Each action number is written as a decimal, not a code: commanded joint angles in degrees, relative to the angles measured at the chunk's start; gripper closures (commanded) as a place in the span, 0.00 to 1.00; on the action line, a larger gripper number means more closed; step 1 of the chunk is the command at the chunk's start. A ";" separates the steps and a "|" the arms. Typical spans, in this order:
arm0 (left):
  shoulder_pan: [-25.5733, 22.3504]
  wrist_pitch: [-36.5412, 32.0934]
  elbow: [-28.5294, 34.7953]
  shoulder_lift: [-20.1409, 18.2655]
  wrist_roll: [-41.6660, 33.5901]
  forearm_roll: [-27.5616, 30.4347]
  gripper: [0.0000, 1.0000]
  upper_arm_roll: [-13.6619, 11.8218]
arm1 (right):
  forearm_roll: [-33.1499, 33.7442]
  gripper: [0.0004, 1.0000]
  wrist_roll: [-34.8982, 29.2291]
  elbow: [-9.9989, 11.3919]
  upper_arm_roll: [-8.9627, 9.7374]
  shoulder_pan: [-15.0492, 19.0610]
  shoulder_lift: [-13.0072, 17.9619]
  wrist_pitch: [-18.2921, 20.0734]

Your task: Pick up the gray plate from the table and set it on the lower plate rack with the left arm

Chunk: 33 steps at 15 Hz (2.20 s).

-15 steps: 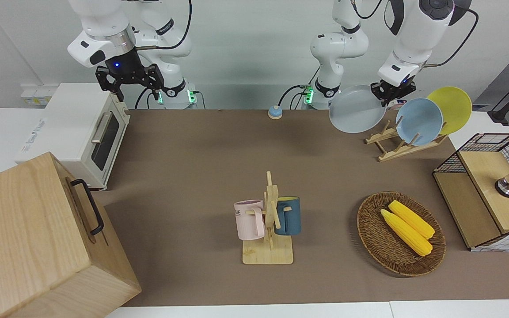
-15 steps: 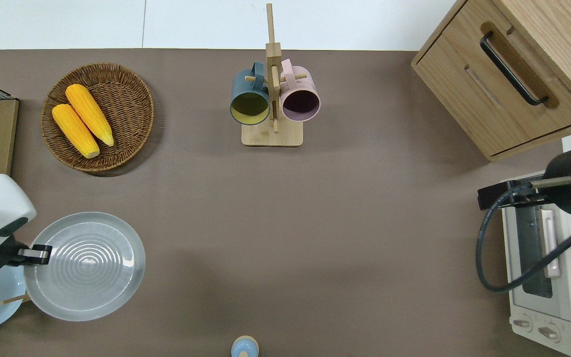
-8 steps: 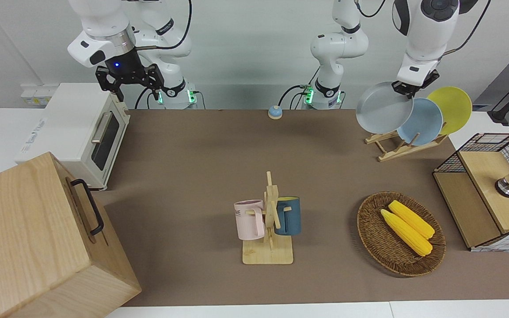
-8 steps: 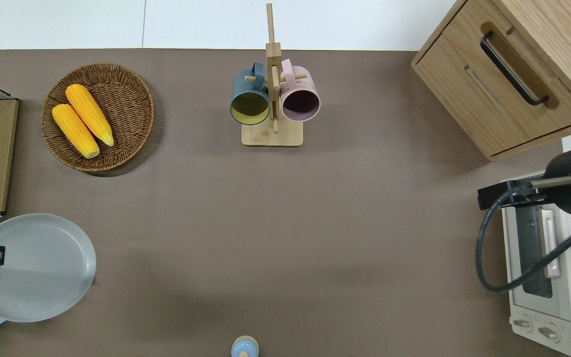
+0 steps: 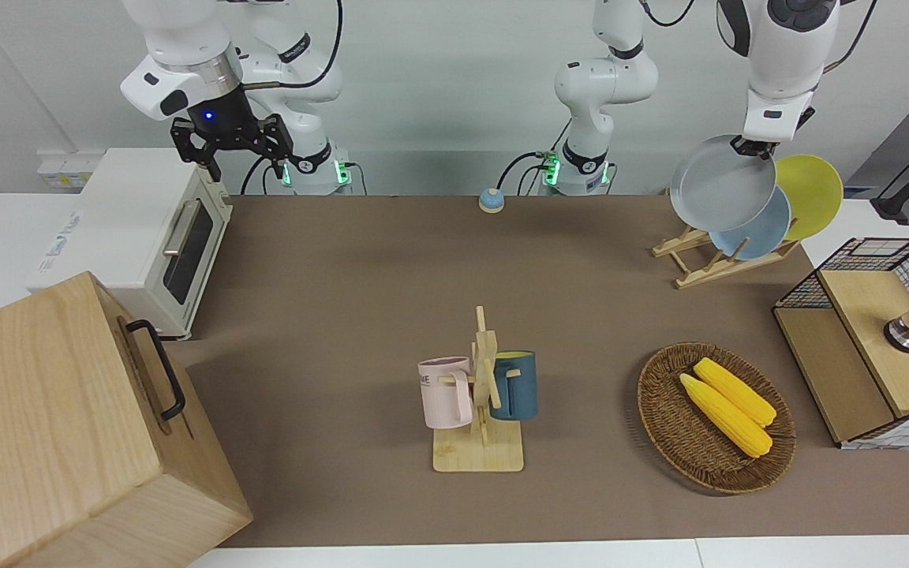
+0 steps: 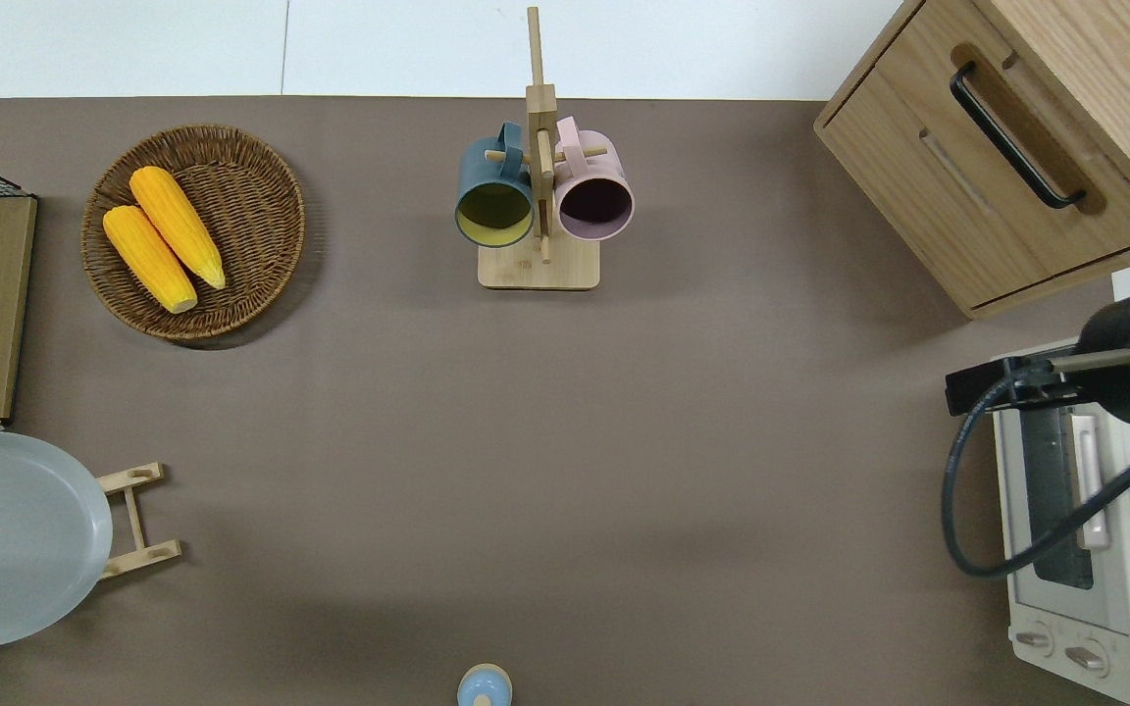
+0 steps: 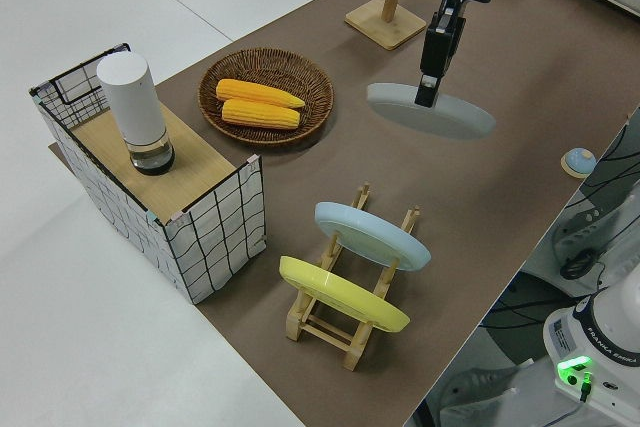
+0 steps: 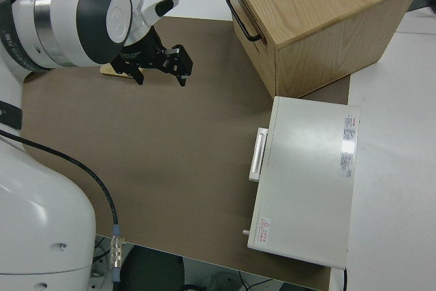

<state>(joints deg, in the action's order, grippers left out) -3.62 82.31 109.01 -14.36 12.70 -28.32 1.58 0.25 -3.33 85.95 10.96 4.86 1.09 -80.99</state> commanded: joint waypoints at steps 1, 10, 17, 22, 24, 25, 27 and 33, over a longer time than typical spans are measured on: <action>0.28 -0.58 1.90 -0.93 4.78 -2.44 1.00 0.44 | -0.43 0.01 -0.01 -0.35 0.38 0.41 0.14 0.83; 1.42 4.69 9.54 -1.20 14.88 -10.87 1.00 4.04 | -0.43 0.01 0.08 -0.35 0.38 0.41 0.14 0.83; 1.68 9.52 14.82 -1.20 21.84 -16.50 1.00 5.63 | -0.43 0.01 0.08 -0.35 0.38 0.41 0.14 0.83; 1.68 10.94 17.29 -1.20 24.39 -20.55 1.00 5.71 | -0.43 0.01 0.08 -0.35 0.38 0.41 0.14 0.83; 2.03 11.20 18.69 -1.28 26.22 -21.42 1.00 6.68 | -0.43 0.01 -0.01 -0.35 0.38 0.41 0.14 0.83; 2.12 11.11 18.96 -1.28 27.98 -21.52 1.00 6.86 | -0.43 0.01 0.08 -0.35 0.38 0.41 0.14 0.83; 2.83 10.67 20.79 -1.02 30.27 -22.65 1.00 8.69 | -0.43 0.01 -0.01 -0.35 0.29 0.41 0.14 0.74; 3.44 9.97 23.35 -1.20 33.26 -23.10 1.00 9.67 | -0.43 0.01 -0.01 -0.35 0.38 0.41 0.14 0.83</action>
<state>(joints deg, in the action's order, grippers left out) -1.00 92.46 129.66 -14.35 43.23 -49.56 11.07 0.25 -3.33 85.95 10.96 4.86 1.09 -80.99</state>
